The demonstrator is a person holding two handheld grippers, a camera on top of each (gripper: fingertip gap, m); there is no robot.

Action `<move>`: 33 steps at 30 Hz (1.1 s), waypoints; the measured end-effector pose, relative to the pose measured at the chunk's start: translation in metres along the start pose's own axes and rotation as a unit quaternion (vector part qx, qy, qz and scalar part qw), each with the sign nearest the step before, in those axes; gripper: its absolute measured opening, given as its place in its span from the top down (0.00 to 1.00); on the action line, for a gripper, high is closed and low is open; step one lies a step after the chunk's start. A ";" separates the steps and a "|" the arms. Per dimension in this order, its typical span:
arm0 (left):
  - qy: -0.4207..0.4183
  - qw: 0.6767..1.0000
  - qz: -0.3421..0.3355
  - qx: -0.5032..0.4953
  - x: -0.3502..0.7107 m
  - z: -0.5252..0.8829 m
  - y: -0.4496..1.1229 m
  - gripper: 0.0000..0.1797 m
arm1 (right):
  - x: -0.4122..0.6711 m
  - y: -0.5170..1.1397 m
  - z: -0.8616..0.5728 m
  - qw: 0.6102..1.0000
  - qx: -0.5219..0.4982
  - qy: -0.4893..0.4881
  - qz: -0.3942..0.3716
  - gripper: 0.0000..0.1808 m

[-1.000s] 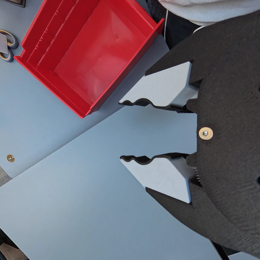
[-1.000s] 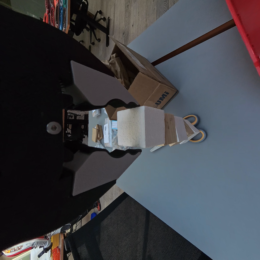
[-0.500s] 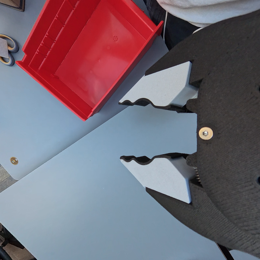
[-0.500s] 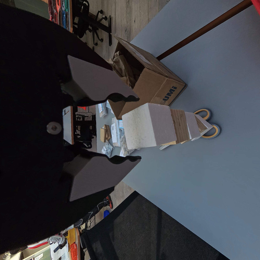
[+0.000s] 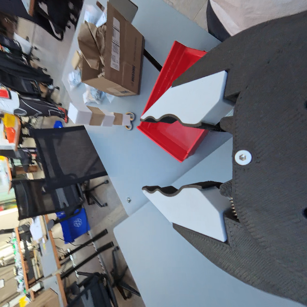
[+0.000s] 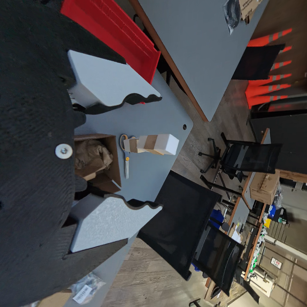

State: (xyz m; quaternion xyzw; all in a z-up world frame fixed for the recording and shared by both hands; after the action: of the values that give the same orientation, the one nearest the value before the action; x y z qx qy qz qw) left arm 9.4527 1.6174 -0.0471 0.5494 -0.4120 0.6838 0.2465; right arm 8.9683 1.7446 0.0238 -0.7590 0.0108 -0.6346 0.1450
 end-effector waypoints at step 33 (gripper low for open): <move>0.114 0.964 0.090 -0.222 0.067 -0.208 0.146 0.76 | -0.240 -0.162 0.124 0.989 -0.026 0.103 0.100 0.75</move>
State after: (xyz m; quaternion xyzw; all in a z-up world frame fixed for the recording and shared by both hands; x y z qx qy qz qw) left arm 9.2046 1.7048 -0.0380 0.3601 -0.5704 0.6529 0.3445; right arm 9.0143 1.9738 -0.1878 -0.6881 0.1181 -0.6914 0.1856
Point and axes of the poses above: each gripper's, where its closed fingertips meet, y out along the fingers, x out of its top, z = x × y across the jaws, the point moved 10 cm from there along -y, back along the fingers, and after that the axes turned 4 degrees about -z, right-handed, at the moved point
